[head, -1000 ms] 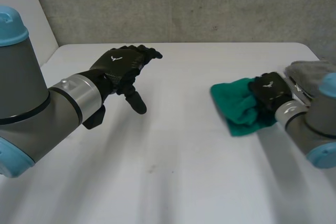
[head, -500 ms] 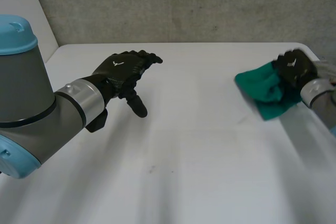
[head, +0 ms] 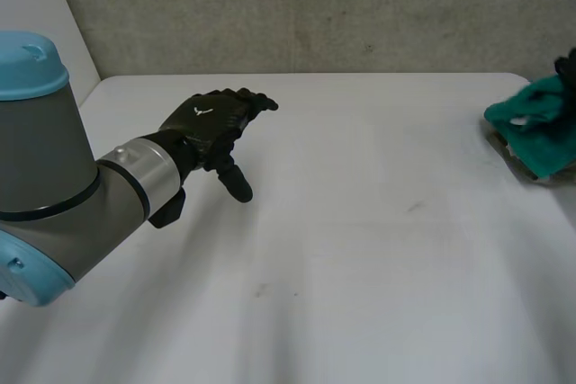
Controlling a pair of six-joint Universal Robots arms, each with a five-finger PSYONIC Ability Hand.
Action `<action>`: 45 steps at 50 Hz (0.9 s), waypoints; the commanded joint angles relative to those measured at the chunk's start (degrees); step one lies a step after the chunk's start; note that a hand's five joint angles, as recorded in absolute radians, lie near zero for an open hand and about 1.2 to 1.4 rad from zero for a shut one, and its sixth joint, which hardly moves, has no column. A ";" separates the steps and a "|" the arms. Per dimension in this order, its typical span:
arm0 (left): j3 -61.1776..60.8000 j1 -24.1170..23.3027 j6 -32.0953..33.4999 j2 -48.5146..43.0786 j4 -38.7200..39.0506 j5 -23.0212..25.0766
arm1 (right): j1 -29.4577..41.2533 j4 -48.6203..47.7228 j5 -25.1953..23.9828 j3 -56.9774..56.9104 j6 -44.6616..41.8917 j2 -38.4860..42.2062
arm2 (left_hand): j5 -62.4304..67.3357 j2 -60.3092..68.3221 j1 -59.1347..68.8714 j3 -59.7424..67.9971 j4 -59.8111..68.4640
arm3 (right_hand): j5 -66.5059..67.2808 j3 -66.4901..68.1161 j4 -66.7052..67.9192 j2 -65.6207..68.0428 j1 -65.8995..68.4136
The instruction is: Fold the laundry.
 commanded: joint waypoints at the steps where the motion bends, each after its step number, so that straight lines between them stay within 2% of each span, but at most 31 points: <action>1: -0.23 -0.09 0.00 -0.94 0.26 -0.01 | -5.63 0.59 -0.78 0.52 -0.46 3.44 | 0.93 1.85 2.52 1.46 1.88 | 15.84 13.95 11.77 13.16 25.71; 10: -0.23 -0.09 0.00 -1.38 0.26 -0.01 | -8.27 1.38 -2.53 4.55 -3.96 2.39 | 0.93 1.85 2.52 1.46 1.88 | 13.57 11.68 9.50 10.89 23.44; 13: -0.23 -0.09 0.00 -1.29 0.26 -0.01 | -8.54 2.09 -3.15 8.16 -8.00 0.46 | 0.93 1.85 2.52 1.46 1.88 | -15.79 -17.68 -19.86 -18.46 -5.92; 14: -0.23 -0.09 0.00 -1.29 0.26 -0.01 | -8.54 2.18 -3.15 8.95 -9.15 -0.07 | 0.93 1.85 2.52 1.46 1.88 | -29.38 -31.27 -33.45 -32.06 -19.51; 15: -0.23 0.00 0.00 -1.29 0.26 -0.01 | -8.54 2.27 -3.06 10.70 -11.51 -1.47 | 0.93 1.85 2.52 1.46 1.88 | -53.83 -55.72 -57.90 -56.50 -43.96; 19: -0.23 -0.09 0.00 -0.94 0.26 -0.01 | -9.06 2.79 -2.89 15.88 -16.00 -6.12 | 0.93 1.85 2.52 1.46 1.88 | -54.16 -56.05 -58.23 -56.84 -44.29; 25: -0.05 -0.17 0.00 -0.32 0.26 -0.10 | -9.50 2.53 -2.10 21.35 -12.77 -15.53 | 0.76 1.68 2.35 1.29 1.71 | -54.16 -56.05 -58.23 -56.84 -44.29; 30: 0.30 -0.09 -0.61 1.61 0.26 -0.28 | -9.41 3.06 -0.61 22.93 -4.69 -24.58 | 0.76 1.68 2.35 1.29 1.71 | -54.16 -56.05 -58.23 -56.84 -44.29; 34: 0.65 0.09 -1.93 4.07 0.35 -0.28 | -7.75 6.04 4.31 23.46 2.34 -31.62 | 0.09 1.01 1.68 0.62 1.04 | -54.16 -56.05 -58.23 -56.84 -44.29; 39: 0.74 1.67 -3.25 7.49 0.79 -0.80 | 1.11 9.56 10.11 23.98 15.61 -37.77 | -0.08 0.84 1.51 0.45 0.87 | -54.16 -56.05 -58.23 -56.84 -44.29; 45: 0.65 4.48 -3.78 11.89 0.97 -5.63 | 10.35 10.44 14.86 28.90 26.78 -45.59 | -0.92 0.00 0.67 -0.39 0.03 | -54.16 -56.05 -58.23 -56.84 -44.29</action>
